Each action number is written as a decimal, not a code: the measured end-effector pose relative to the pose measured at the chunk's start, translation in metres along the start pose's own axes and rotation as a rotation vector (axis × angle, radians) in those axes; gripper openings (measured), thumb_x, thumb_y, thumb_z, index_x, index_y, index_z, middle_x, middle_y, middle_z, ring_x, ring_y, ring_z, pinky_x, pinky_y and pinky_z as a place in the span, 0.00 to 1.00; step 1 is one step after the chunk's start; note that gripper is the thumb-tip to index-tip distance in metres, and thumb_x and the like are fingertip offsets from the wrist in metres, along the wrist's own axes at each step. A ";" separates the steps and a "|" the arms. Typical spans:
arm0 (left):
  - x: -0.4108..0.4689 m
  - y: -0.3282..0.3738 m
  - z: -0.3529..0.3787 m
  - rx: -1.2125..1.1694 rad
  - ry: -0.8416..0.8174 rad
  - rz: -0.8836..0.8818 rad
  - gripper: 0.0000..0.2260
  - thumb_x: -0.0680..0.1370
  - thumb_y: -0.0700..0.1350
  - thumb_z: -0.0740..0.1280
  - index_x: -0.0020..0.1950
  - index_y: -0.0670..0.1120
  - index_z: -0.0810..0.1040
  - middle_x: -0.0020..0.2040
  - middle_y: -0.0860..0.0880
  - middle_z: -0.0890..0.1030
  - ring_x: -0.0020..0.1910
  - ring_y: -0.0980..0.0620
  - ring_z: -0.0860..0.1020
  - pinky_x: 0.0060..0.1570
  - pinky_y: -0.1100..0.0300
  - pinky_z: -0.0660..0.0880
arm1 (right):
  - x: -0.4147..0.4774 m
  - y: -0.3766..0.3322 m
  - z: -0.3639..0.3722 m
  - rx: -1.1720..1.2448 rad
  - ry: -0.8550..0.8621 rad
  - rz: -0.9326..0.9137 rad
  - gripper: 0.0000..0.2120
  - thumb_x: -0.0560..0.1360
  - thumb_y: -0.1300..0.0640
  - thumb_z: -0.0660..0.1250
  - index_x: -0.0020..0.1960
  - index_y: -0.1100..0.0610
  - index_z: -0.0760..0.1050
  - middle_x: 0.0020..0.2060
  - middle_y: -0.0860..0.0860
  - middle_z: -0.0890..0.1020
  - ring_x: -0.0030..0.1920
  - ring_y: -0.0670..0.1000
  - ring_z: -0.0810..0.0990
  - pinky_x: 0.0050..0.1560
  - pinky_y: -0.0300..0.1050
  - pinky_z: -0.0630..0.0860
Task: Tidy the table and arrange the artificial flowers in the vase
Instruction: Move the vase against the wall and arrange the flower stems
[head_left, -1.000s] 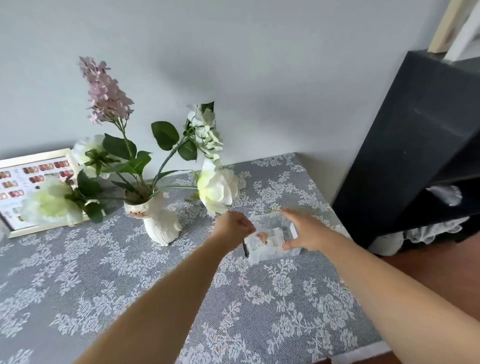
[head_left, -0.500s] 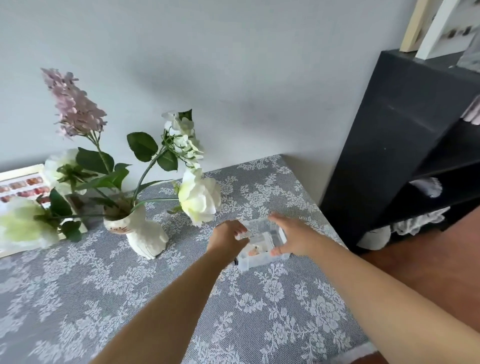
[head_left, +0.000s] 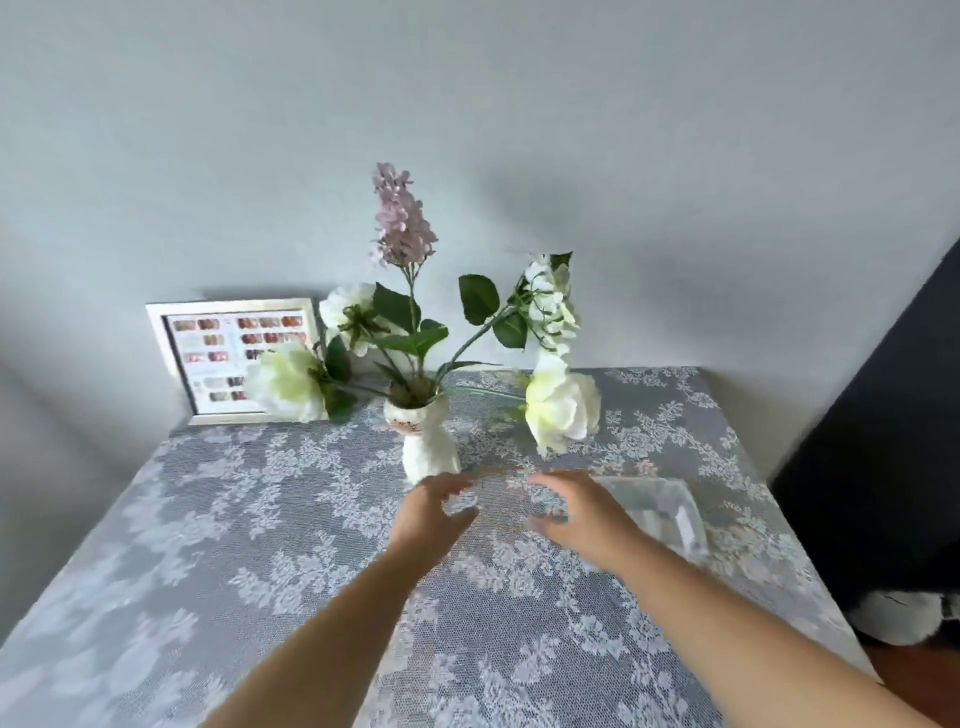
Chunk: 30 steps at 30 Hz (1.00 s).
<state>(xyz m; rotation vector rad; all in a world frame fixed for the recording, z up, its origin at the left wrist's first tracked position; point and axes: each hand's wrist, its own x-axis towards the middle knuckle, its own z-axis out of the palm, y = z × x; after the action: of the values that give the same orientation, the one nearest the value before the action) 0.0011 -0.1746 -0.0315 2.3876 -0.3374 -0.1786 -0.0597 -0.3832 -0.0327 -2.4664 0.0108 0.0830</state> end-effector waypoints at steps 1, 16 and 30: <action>0.000 -0.010 -0.009 -0.024 0.027 -0.036 0.17 0.71 0.48 0.72 0.59 0.50 0.76 0.56 0.51 0.79 0.48 0.58 0.75 0.49 0.66 0.70 | 0.007 -0.009 0.007 0.028 -0.025 -0.002 0.30 0.70 0.44 0.69 0.68 0.47 0.65 0.69 0.51 0.68 0.66 0.49 0.69 0.63 0.40 0.61; 0.070 -0.080 -0.049 -0.125 -0.058 -0.125 0.34 0.68 0.48 0.74 0.69 0.55 0.62 0.66 0.49 0.73 0.62 0.51 0.73 0.58 0.52 0.74 | 0.104 -0.065 0.071 0.350 0.088 0.212 0.34 0.68 0.55 0.72 0.70 0.51 0.62 0.65 0.54 0.73 0.60 0.48 0.73 0.45 0.36 0.74; 0.102 -0.112 -0.029 -0.600 -0.225 -0.221 0.29 0.67 0.39 0.74 0.65 0.52 0.70 0.59 0.57 0.77 0.49 0.56 0.81 0.46 0.59 0.80 | 0.138 -0.055 0.106 0.422 0.150 0.294 0.33 0.63 0.53 0.76 0.66 0.51 0.68 0.56 0.47 0.80 0.45 0.36 0.76 0.34 0.26 0.72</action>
<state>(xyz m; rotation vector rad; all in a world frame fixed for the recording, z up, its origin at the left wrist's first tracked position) 0.1267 -0.1053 -0.0890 1.8048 -0.0974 -0.5693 0.0739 -0.2718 -0.0895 -2.0281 0.4139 0.0190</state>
